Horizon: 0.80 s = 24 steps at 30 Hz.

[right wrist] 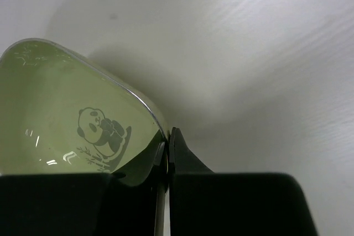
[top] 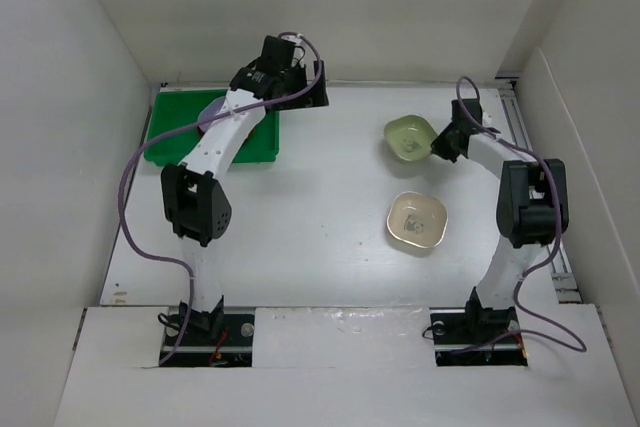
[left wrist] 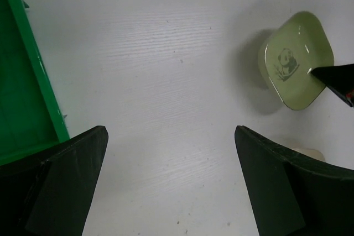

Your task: Place the plates into the plastic bin on the countertop

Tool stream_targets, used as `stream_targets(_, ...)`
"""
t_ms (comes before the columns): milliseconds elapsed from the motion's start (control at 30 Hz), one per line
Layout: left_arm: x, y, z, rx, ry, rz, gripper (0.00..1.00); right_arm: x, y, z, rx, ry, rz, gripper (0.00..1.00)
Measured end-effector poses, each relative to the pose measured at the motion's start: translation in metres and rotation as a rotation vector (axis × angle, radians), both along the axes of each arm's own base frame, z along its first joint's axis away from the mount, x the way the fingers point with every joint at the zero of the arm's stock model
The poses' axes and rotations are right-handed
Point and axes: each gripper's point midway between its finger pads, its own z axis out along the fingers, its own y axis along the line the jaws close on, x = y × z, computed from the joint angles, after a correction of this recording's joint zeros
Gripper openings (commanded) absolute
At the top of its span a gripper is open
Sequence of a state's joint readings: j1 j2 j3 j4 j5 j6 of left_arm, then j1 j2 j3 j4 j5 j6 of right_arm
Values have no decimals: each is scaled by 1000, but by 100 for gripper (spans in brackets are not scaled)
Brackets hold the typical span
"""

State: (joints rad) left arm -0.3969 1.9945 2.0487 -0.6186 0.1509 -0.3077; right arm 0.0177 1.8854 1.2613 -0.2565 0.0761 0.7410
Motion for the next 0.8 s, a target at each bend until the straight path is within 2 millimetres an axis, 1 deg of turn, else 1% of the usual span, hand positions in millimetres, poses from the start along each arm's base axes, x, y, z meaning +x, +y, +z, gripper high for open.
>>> stream_targets(100,1,-7,-19,11,35,-19,100,20,39,29,-18,-52,69,0)
stream_targets(167,1,-10,-31,20,57,-33,100,33,76,54,-27,-110,136,0)
stream_targets(200,2,-12,-36,25,66,-35,100,36,95,65,-31,-136,171,0)
stream_targets(267,2,-12,-43,33,79,-36,100,35,131,84,-34,-174,239,0)
stream_targets(300,2,-12,-45,35,83,-37,100,33,147,90,-34,-186,271,0)
stream_targets(367,2,-11,-49,40,91,-37,100,24,176,99,-37,-196,330,0)
stream_targets(400,2,-11,-50,40,92,-37,97,19,189,102,-39,-199,357,0)
stream_targets(433,2,-11,-51,42,94,-36,94,15,198,103,-41,-198,376,0)
stream_targets(467,3,-10,-52,48,96,-33,88,10,207,104,-44,-195,395,0)
stream_targets(500,3,-9,-54,54,97,-29,62,6,213,104,-49,-193,406,0)
stream_targets(533,3,-8,-55,59,101,-23,49,2,218,104,-56,-190,415,0)
stream_targets(567,4,-7,-57,66,104,-16,38,-1,222,104,-64,-189,420,0)
stream_targets(600,4,-5,-58,77,105,-14,30,-4,225,104,-74,-186,424,0)
stream_targets(633,5,-4,-59,85,106,-7,19,-7,227,103,-89,-182,428,0)
stream_targets(700,7,1,-62,107,107,4,13,-11,227,104,-109,-178,424,0)
stream_targets(767,7,0,-64,110,116,-4,1,-13,224,109,-130,-185,419,0)
stream_targets(800,6,-1,-64,110,120,-14,1,-14,223,111,-141,-187,418,0)
